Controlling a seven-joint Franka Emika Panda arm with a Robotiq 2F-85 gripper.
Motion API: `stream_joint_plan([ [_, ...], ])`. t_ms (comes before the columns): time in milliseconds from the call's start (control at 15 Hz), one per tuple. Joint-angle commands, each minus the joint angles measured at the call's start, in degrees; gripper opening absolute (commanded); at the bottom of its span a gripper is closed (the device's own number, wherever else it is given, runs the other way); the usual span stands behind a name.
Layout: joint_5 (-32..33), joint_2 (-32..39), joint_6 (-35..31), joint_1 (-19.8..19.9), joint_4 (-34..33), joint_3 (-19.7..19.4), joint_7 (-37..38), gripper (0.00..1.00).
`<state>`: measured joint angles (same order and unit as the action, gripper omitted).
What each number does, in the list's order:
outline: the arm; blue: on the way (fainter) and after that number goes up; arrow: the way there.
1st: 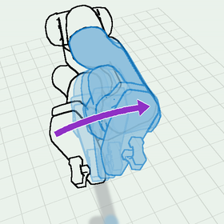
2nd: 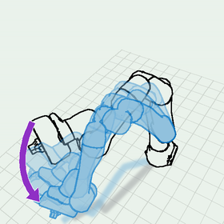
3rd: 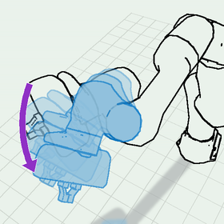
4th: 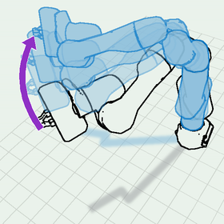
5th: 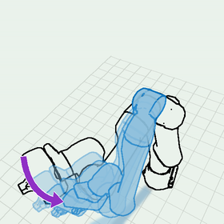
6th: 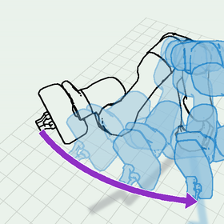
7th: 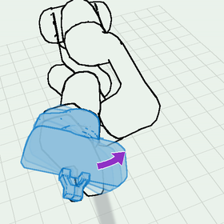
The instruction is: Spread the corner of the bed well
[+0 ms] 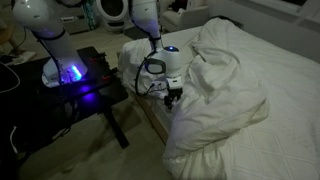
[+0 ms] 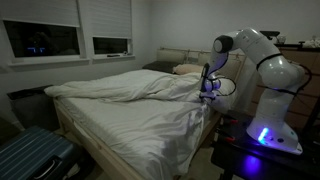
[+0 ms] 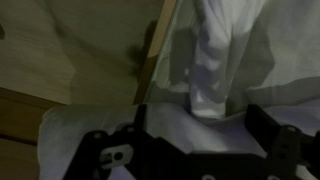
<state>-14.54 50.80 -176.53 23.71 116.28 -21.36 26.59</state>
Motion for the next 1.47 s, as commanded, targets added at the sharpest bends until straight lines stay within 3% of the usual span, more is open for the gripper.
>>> stream_joint_plan([
  [0, -1.7, -0.6, 3.5, 1.5, -1.9, 2.1, -3.7, 1.00],
  [200, -2.0, 0.4, 6.8, 1.3, -2.9, 1.6, -2.8, 1.00],
  [267, -2.1, 0.5, 7.8, 1.7, -3.1, 1.8, -2.8, 0.75],
  [400, -2.4, 0.8, 9.7, 1.9, -3.5, 1.5, -2.4, 0.66],
  [933, -3.9, 0.4, 13.4, 1.2, -3.8, 0.4, -1.0, 0.05],
  [1000, -3.8, 0.3, 14.0, 0.5, -3.7, -0.2, -0.4, 0.00],
  [1200, -3.1, -0.8, 15.7, -2.4, -2.4, -2.7, 1.2, 0.00],
  [1400, -0.1, -1.1, 21.6, -7.9, -0.5, -8.2, 3.1, 0.01],
])
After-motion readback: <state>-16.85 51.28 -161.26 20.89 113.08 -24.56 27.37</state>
